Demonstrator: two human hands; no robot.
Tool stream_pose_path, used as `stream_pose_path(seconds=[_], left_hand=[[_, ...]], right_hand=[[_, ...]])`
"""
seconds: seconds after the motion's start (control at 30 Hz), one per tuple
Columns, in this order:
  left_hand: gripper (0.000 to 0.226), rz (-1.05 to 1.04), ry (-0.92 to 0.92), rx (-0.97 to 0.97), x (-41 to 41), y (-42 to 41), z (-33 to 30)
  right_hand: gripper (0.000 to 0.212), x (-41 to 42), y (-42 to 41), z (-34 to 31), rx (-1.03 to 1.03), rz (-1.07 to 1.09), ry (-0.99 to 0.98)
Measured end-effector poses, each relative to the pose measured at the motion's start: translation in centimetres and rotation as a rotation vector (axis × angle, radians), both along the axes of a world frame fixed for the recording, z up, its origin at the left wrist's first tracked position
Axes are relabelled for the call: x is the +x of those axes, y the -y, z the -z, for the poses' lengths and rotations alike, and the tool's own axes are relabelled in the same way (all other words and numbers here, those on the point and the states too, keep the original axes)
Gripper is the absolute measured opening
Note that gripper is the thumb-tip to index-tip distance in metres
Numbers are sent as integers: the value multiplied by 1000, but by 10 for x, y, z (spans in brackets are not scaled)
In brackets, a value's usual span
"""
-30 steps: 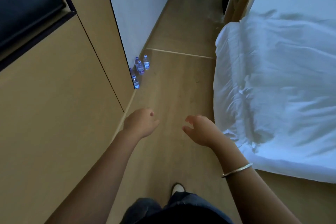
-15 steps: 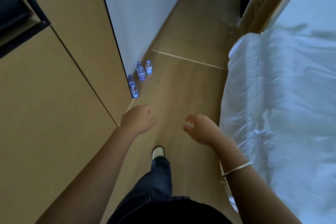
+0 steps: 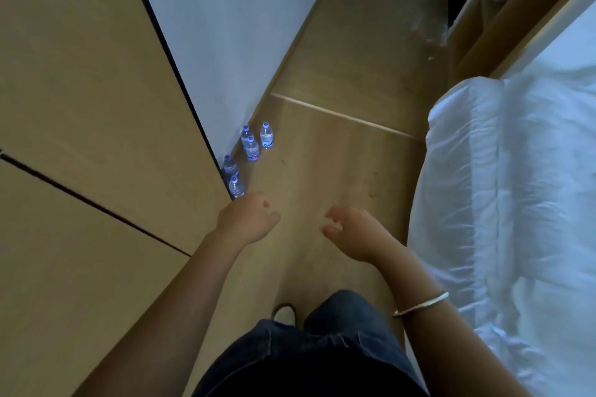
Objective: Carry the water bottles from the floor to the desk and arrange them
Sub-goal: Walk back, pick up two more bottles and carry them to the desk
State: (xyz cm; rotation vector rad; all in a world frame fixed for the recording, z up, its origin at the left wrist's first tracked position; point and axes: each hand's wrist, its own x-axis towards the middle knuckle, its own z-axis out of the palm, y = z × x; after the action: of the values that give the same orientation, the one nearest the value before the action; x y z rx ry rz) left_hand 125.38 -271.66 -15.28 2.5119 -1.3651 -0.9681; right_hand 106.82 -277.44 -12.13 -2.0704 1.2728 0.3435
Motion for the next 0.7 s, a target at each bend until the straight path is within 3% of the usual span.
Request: stream_pose_path(seconds=[0.17,0.3,0.47,0.7], left_hand=[[39,-40,-20,41,28,64,14],[25,-86,-25,74,48,131,32],[39,-198,-80,119,73,220,49],[39,-329,-118,141,124,306,63]], right_hand=[[47,27,75,17,67,-39,-52],[48,49,153,31,116,-58,-52],[45,85,261,54,151,-142,-67],[44,151,375,67,277,-217,-88]])
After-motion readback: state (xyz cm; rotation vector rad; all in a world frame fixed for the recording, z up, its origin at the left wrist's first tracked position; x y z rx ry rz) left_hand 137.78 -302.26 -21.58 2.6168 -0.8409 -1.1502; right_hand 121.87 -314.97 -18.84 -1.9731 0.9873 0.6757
